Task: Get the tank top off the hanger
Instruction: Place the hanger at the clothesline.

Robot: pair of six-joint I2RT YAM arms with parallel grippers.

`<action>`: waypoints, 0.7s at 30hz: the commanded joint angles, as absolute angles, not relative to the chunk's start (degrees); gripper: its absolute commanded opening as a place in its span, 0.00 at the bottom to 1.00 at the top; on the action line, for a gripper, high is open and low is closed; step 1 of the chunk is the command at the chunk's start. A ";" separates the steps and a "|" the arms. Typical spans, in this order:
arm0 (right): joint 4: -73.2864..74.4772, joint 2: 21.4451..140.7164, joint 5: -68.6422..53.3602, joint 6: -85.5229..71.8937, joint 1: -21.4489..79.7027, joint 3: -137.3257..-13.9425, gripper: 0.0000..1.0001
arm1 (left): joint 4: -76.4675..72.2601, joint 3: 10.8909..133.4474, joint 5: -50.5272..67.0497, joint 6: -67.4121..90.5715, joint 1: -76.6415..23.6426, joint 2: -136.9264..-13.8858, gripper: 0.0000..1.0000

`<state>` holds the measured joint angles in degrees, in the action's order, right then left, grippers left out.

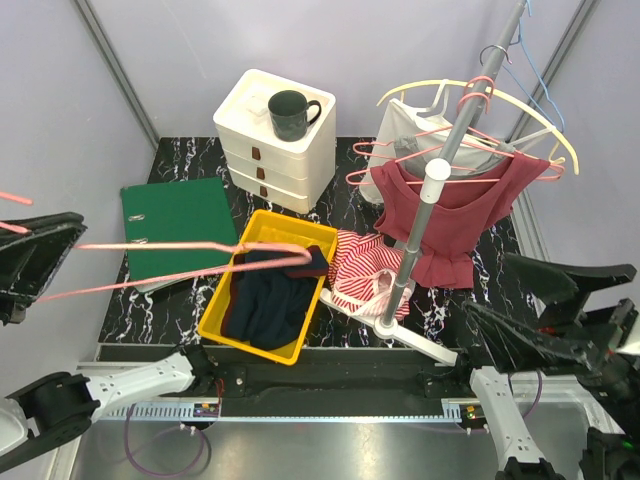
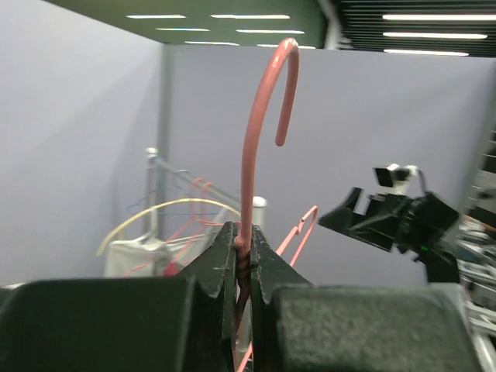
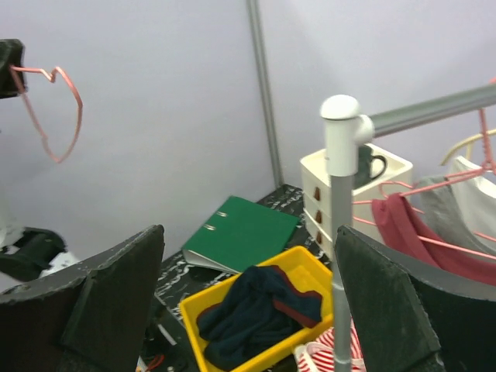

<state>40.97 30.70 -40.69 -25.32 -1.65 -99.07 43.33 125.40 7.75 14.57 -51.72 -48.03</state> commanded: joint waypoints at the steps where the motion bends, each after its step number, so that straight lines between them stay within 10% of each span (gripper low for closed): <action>1: 39.73 32.34 -44.64 -32.08 -1.41 -103.17 0.99 | 36.40 125.68 25.38 22.04 -51.68 -54.84 0.00; 21: 40.96 30.06 -59.23 -34.10 -3.16 -98.97 0.93 | 19.69 110.30 31.03 32.60 -51.85 -60.20 0.00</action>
